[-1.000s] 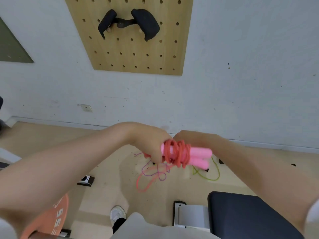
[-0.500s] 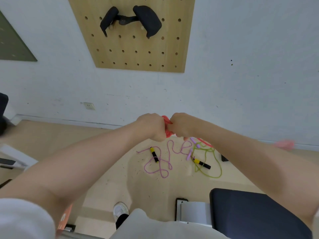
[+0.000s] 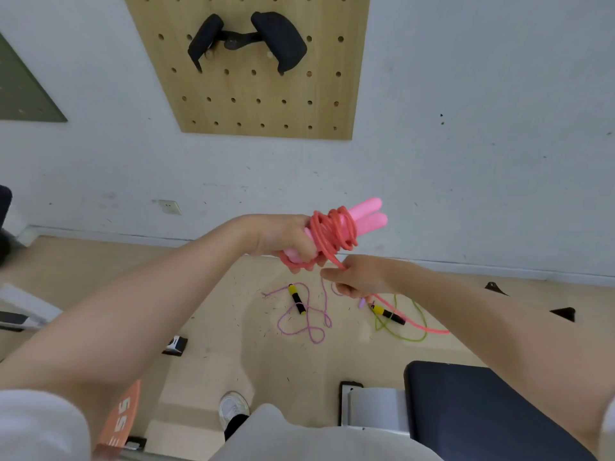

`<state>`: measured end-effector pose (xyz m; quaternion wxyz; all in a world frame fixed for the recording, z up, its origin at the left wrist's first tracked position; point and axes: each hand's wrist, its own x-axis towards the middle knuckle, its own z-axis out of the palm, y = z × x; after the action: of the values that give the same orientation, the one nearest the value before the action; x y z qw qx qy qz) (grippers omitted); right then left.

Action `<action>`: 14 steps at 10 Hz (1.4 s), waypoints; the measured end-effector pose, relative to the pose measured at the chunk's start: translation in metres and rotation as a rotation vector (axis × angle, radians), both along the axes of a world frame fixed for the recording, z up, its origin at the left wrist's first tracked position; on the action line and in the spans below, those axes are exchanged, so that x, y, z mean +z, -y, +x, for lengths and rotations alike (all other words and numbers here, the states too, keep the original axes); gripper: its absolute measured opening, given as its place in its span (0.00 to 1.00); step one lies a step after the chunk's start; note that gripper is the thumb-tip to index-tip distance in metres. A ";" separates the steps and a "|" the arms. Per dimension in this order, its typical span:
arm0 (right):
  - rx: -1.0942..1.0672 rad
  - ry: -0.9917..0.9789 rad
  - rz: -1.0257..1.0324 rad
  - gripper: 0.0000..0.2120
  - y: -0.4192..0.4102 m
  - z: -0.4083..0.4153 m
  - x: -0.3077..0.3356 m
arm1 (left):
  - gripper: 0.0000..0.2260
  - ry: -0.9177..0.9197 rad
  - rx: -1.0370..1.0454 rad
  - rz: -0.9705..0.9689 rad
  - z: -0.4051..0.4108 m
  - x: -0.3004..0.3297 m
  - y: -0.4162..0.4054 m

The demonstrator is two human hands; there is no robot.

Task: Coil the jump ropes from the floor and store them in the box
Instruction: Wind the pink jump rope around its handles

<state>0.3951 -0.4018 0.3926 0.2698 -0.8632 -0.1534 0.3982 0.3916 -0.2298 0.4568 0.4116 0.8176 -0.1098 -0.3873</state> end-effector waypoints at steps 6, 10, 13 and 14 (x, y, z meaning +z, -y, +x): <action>0.090 0.483 -0.165 0.14 -0.028 -0.004 0.038 | 0.13 0.483 -0.015 1.022 0.007 -0.058 0.017; 0.085 0.678 -0.039 0.09 -0.028 -0.014 0.023 | 0.19 0.471 0.420 0.608 0.024 -0.059 0.006; -0.352 0.156 0.523 0.09 -0.007 -0.016 0.014 | 0.11 0.118 0.552 0.031 0.016 -0.031 0.012; -0.374 -0.072 0.609 0.16 -0.006 -0.013 0.010 | 0.12 0.045 0.530 -0.072 0.015 -0.032 0.011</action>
<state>0.3819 -0.3956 0.4024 0.5881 -0.7418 -0.0948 0.3080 0.4071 -0.2408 0.4252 0.5248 0.8112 0.0852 -0.2434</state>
